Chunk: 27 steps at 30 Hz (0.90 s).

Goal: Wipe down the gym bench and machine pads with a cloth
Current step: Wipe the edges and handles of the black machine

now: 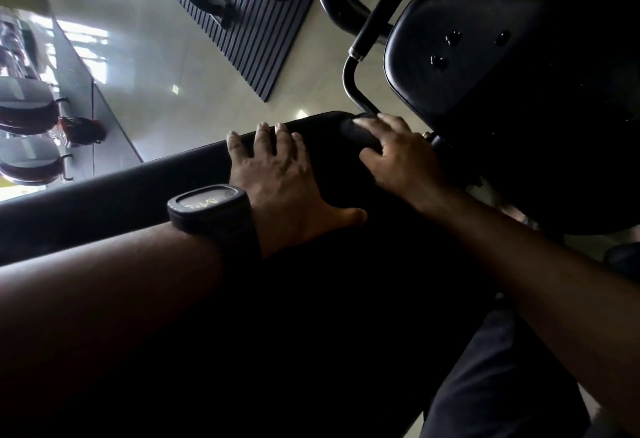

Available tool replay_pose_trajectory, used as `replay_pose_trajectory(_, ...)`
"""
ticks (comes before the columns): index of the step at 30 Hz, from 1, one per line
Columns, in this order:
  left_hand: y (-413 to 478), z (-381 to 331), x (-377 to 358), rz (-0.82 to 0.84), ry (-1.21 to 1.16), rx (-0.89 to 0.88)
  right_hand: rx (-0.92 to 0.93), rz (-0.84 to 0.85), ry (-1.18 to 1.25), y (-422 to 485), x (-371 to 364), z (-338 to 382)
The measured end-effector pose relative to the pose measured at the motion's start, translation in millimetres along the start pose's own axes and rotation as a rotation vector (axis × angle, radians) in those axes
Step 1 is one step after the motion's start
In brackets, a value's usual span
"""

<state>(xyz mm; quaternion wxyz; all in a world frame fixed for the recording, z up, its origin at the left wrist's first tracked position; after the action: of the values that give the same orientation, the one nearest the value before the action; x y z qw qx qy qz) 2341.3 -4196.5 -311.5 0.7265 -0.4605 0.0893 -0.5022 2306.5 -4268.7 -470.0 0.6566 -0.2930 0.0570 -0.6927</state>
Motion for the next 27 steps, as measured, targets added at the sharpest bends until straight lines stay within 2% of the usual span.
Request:
replay_pose_trajectory(2, 2.2, 5.7, 2.1, -0.01, 0.016, 0.028, -0.002, -0.023, 0.003, -4.8, 1.9, 4.9)
replay_pose_trajectory(5, 3.5, 5.7, 0.5, -0.015, 0.012, 0.017, 0.151, -0.044, 0.063, -17.1, 5.6, 36.0)
replay_pose_trajectory(9, 5.2, 5.3, 0.1, -0.029, -0.004, 0.001, 0.307, 0.016, 0.066, -1.8, 0.6, 61.6)
replay_pose_trajectory(10, 5.7, 5.5, 0.1, -0.031, -0.005, 0.002, 0.278, 0.011, 0.054, 7.2, -0.1, 55.2)
replay_pose_trajectory(14, 6.9, 5.9, -1.6, -0.014, -0.001, 0.003, -0.046, -0.025, -0.028, 26.3, -4.5, 5.8)
replay_pose_trajectory(17, 8.2, 6.8, -1.4, -0.019, -0.025, -0.007, 0.116, -0.096, 0.04, 7.3, 2.5, 33.7)
replay_pose_trajectory(21, 8.2, 5.0, -0.1, -0.04, -0.052, -0.03, 0.344, -0.01, 0.091, 9.1, 4.3, 72.3)
replay_pose_trajectory(23, 8.0, 5.2, -0.3, -0.033, -0.044, -0.025, 0.307, 0.029, 0.041, 30.3, -2.1, 65.0)
replay_pose_trajectory(27, 8.7, 5.4, 1.3, -0.026, -0.026, -0.018, -0.018, 0.063, -0.035, 53.7, -11.5, 6.3)
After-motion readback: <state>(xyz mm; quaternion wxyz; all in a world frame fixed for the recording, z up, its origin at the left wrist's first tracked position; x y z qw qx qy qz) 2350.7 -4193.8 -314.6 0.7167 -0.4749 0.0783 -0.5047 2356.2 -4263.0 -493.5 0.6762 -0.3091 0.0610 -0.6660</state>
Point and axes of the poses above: each hand's wrist, its own y-axis towards the middle knuckle, its own x-axis out of the back of the hand, z = x × y, the point moved 10 cm from there along y, towards the middle knuckle, and after that the axes turned 10 degrees about -y, right-handed, at the moved point
